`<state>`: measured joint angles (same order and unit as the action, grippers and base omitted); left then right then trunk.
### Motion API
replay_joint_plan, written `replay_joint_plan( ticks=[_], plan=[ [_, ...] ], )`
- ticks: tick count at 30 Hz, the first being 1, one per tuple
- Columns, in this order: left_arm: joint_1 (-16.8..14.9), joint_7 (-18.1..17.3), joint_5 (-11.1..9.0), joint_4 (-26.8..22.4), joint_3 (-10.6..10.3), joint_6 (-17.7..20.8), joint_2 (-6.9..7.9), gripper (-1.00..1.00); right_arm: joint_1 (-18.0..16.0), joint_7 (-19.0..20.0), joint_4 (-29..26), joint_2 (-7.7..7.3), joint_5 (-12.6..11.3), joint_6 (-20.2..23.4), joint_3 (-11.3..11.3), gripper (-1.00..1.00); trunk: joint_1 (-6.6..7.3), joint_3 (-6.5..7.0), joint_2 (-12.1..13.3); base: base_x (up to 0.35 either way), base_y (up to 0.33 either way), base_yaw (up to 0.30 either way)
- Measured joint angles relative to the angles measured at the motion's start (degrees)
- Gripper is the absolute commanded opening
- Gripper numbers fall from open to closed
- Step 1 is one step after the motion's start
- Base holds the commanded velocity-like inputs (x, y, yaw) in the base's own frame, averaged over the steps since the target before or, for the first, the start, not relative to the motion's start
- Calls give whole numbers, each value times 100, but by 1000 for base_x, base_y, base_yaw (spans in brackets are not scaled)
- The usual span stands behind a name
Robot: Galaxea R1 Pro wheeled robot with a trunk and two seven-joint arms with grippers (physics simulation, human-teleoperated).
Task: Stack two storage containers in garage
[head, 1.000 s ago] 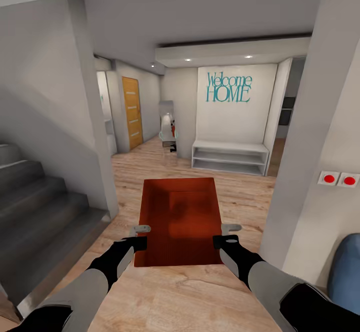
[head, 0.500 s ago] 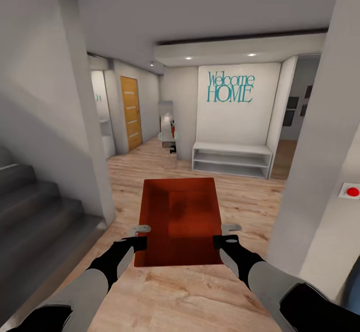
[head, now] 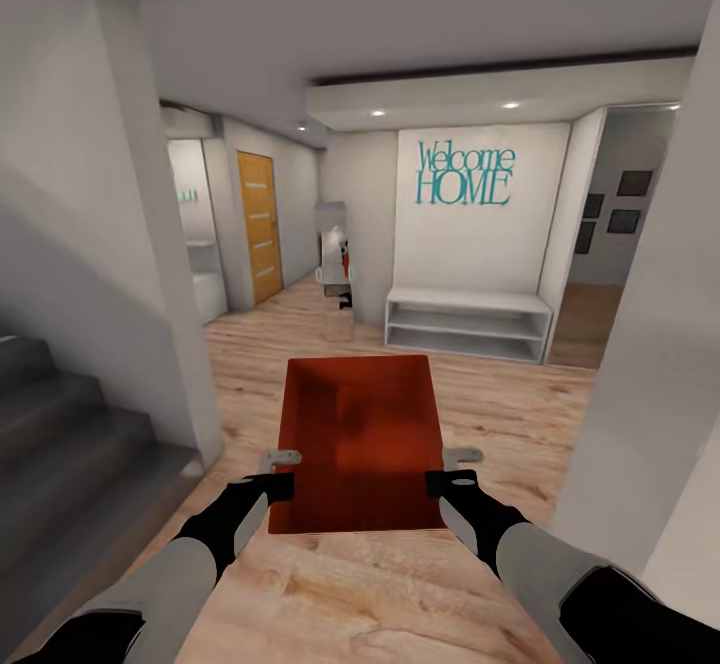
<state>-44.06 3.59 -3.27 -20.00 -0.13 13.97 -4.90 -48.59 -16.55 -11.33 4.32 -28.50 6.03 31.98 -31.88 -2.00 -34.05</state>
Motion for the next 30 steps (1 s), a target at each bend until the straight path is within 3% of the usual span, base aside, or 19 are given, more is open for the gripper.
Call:
replay_joint_plan(
  ticks=[30],
  plan=[
    [0, 0, -1, 2, 0, -2, 0, -100, 0, 0, 0, 0, 2, 0, -1, -100, 0, 0, 0, 324, 0, 0]
  ],
)
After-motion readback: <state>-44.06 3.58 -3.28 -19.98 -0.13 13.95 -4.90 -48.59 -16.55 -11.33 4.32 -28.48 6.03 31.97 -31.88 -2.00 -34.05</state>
